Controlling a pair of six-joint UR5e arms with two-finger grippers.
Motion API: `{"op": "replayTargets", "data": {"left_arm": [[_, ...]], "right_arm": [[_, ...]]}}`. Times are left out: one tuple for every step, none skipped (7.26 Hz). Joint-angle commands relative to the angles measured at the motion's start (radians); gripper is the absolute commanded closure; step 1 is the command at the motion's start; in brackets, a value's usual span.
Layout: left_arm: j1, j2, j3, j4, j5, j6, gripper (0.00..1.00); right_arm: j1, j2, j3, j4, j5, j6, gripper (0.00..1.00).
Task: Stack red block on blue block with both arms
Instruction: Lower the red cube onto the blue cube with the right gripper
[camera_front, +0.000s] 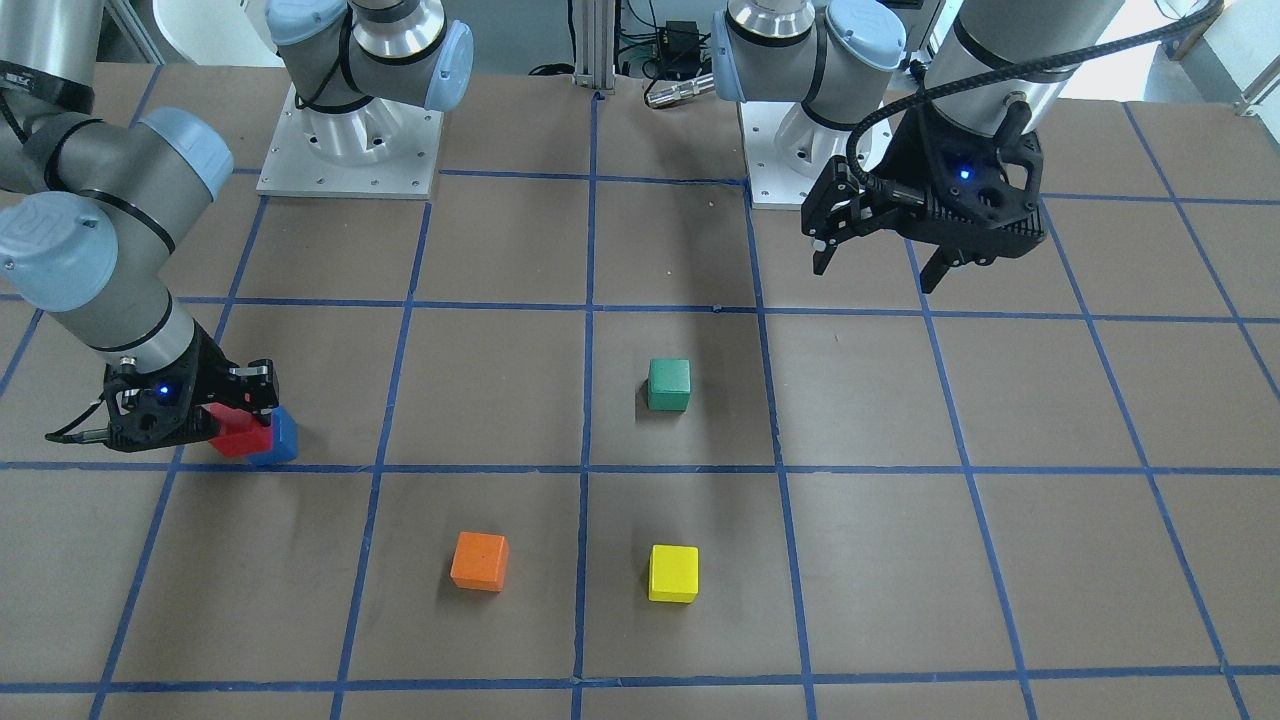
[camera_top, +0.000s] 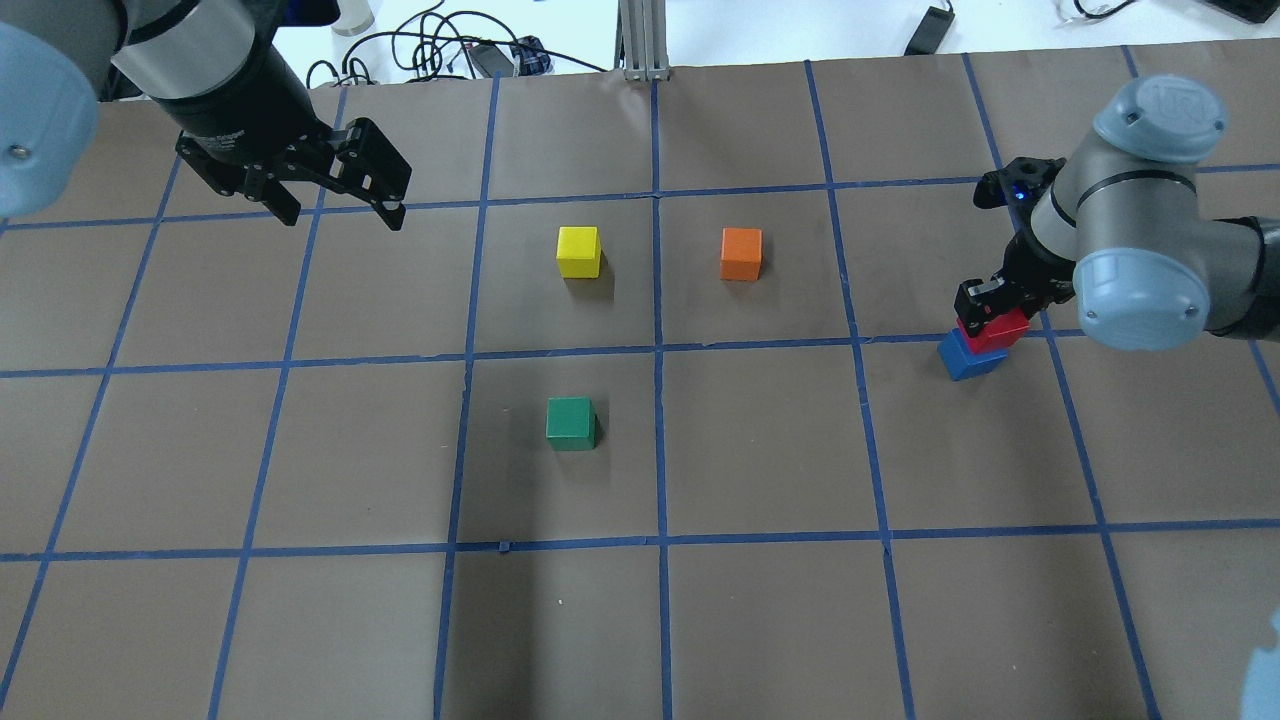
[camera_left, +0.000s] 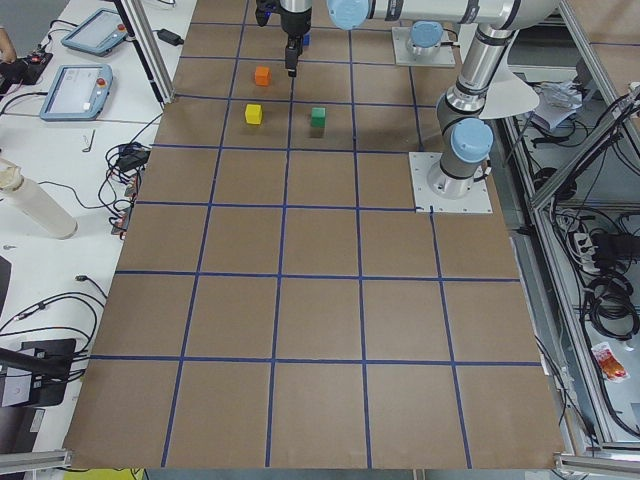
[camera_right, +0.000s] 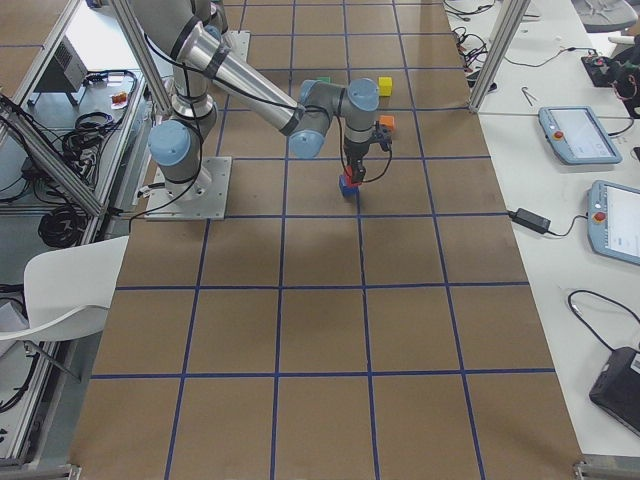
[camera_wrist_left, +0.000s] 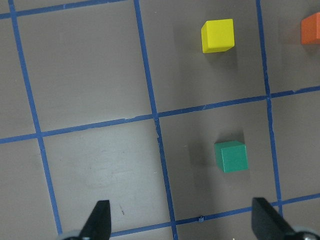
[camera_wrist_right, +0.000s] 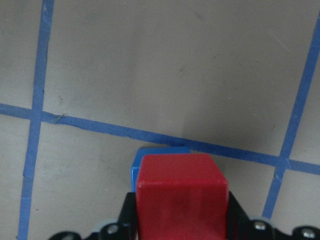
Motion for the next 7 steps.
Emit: {"op": "replayTargets", "data": {"left_arm": [[-0.001, 0.0, -0.001, 0.0, 0.0, 0.001, 0.0], [-0.001, 0.0, -0.001, 0.0, 0.0, 0.001, 0.0], [-0.001, 0.0, -0.001, 0.0, 0.0, 0.001, 0.0], [-0.001, 0.002, -0.002, 0.0, -0.002, 0.001, 0.0], [-0.001, 0.002, -0.002, 0.0, 0.0, 0.001, 0.0], [-0.001, 0.002, -0.002, 0.0, 0.0, 0.001, 0.0], [-0.001, 0.002, -0.002, 0.0, 0.0, 0.001, 0.0]], "right_arm": [[0.0, -0.007, -0.004, 0.013, -0.004, 0.008, 0.0], [0.0, -0.012, -0.009, 0.019, -0.005, 0.012, 0.0], [0.0, -0.02, -0.025, 0.051, -0.004, 0.014, 0.0], [0.002, -0.053, -0.074, 0.144, -0.002, 0.015, 0.0], [0.002, -0.087, -0.146, 0.287, -0.001, 0.044, 0.0], [0.003, -0.121, -0.221, 0.418, -0.002, 0.076, 0.0], [0.005, -0.16, -0.29, 0.535, 0.004, 0.083, 0.0]]}}
